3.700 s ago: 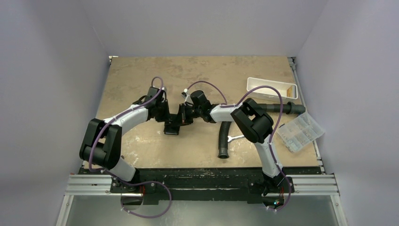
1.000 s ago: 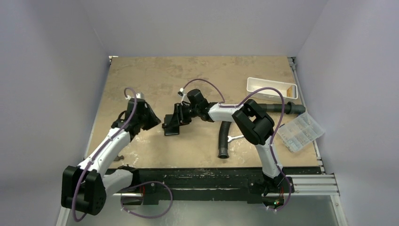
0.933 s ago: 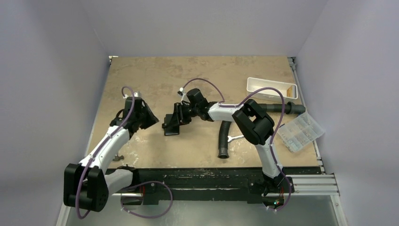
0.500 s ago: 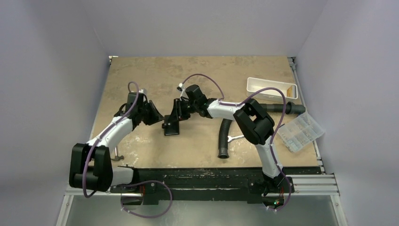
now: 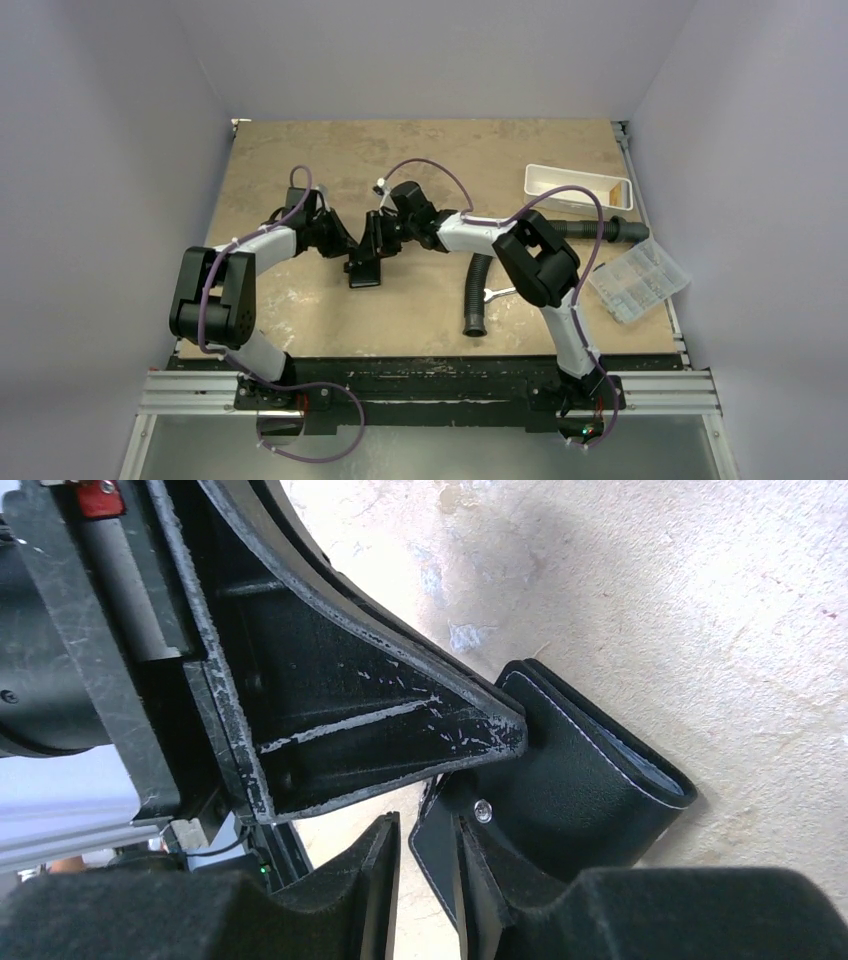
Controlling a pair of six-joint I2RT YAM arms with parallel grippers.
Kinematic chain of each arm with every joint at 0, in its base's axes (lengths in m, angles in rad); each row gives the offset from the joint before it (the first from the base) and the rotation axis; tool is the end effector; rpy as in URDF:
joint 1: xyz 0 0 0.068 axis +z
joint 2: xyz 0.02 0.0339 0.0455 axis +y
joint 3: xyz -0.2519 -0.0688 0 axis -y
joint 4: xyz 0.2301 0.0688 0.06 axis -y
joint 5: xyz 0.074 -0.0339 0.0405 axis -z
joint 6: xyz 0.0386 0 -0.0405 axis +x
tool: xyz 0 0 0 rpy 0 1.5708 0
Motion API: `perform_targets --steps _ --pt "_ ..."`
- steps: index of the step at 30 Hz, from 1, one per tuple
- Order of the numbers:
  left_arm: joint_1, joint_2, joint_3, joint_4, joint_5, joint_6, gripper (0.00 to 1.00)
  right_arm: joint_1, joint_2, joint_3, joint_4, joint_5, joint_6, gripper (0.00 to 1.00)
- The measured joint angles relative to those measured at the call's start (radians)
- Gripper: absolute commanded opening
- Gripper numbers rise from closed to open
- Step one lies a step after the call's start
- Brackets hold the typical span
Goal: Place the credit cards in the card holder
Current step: Close the card holder at the center of the board.
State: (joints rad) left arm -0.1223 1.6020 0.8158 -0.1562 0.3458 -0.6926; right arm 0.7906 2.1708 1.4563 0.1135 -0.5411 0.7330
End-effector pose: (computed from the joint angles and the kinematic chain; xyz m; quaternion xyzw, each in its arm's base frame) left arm 0.2939 -0.0493 0.1556 -0.2125 0.9140 -0.2709 0.2147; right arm 0.3120 0.3436 0.1554 -0.1491 0.8486 0.4811 0.1618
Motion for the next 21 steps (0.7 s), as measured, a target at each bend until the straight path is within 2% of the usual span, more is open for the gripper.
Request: perform_targets --steps 8,16,21 --pt "0.0 0.003 0.0 0.009 0.002 0.002 0.05 0.01 0.036 0.017 0.001 -0.001 0.016 0.31" --pt "0.002 0.003 -0.002 0.011 0.001 0.002 0.05 0.014 0.051 0.033 0.003 -0.002 0.027 0.23" --pt "0.002 0.003 -0.002 0.013 0.002 0.002 0.04 0.014 0.051 0.039 0.006 -0.002 0.036 0.14"
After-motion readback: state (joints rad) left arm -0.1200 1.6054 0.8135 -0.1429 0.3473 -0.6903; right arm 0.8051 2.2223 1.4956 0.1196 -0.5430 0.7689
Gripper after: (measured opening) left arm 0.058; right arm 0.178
